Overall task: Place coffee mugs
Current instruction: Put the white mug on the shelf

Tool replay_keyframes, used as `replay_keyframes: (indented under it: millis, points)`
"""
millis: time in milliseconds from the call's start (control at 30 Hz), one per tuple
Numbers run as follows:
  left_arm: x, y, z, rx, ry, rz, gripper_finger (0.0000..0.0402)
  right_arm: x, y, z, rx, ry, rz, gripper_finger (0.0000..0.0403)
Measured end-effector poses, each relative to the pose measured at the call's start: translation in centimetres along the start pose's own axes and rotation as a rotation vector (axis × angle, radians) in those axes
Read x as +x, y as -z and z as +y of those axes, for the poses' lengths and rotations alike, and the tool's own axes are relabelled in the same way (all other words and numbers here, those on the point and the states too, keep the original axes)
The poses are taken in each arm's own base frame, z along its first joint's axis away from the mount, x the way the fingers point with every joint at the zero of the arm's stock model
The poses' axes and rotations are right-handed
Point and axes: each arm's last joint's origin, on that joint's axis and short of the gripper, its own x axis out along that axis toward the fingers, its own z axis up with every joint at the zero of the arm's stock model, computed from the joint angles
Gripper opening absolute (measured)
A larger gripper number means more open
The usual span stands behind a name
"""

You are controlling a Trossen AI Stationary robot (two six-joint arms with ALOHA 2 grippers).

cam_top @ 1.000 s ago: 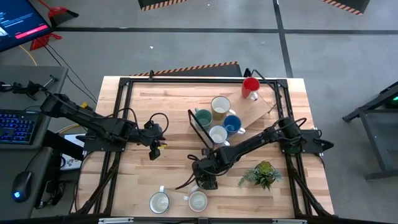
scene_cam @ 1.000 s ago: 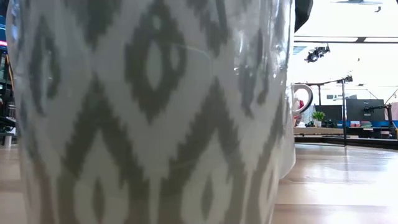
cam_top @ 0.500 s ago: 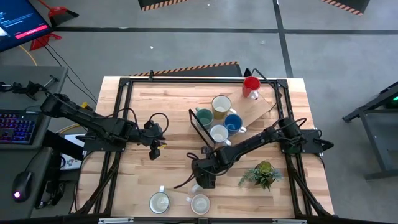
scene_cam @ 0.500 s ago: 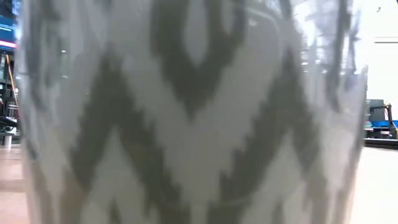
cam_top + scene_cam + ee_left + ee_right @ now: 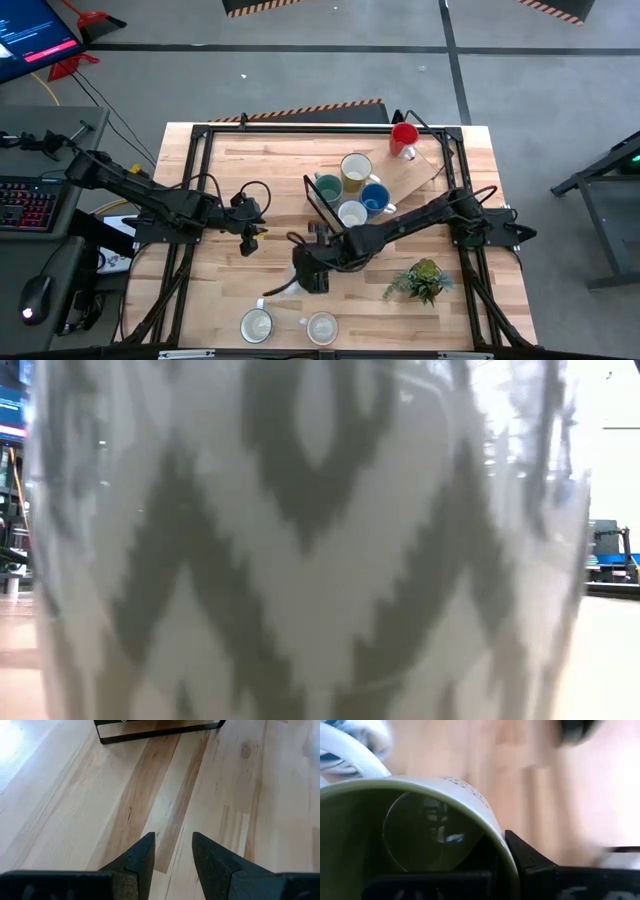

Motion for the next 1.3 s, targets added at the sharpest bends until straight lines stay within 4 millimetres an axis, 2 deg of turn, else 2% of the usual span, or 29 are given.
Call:
replay_keyframes:
  millis: [167, 333, 500, 667, 867, 1167, 1300]
  points:
    - [0.0, 0.2, 0.1, 0.006, -0.014, 0.024, 0.0122, -5.1, -2.7, -2.1, -0.06, 0.13, 0.026, 0.0]
    - [0.0, 0.3, 0.1, 0.006, -0.008, 0.029, 0.0122, -10.7, -3.4, -3.9, -0.08, 0.191, 0.107, 0.0]
    - [0.0, 0.2, 0.1, 0.004, -0.007, 0.024, 0.0122, -14.6, -1.7, -5.8, 0.036, 0.202, 0.13, 0.0]
    - [0.0, 0.2, 0.1, -0.019, -0.007, 0.022, 0.0122, -17.5, -0.2, -8.6, 0.144, 0.331, 0.153, 0.0]
    - [0.0, 0.1, 0.1, -0.023, -0.003, 0.01, 0.0122, -18.7, 0.1, -13.3, 0.298, 0.455, 0.13, 0.0]
    - [0.0, -0.2, -0.1, 0.054, 0.01, -0.024, 0.0122, -18.1, 1.4, -22.1, 0.58, 0.64, 0.173, 0.0]
    - [0.0, -0.2, -0.1, 0.078, 0.009, -0.025, 0.0122, -17.5, 2.9, -24.4, 0.664, 0.68, 0.227, 0.0]
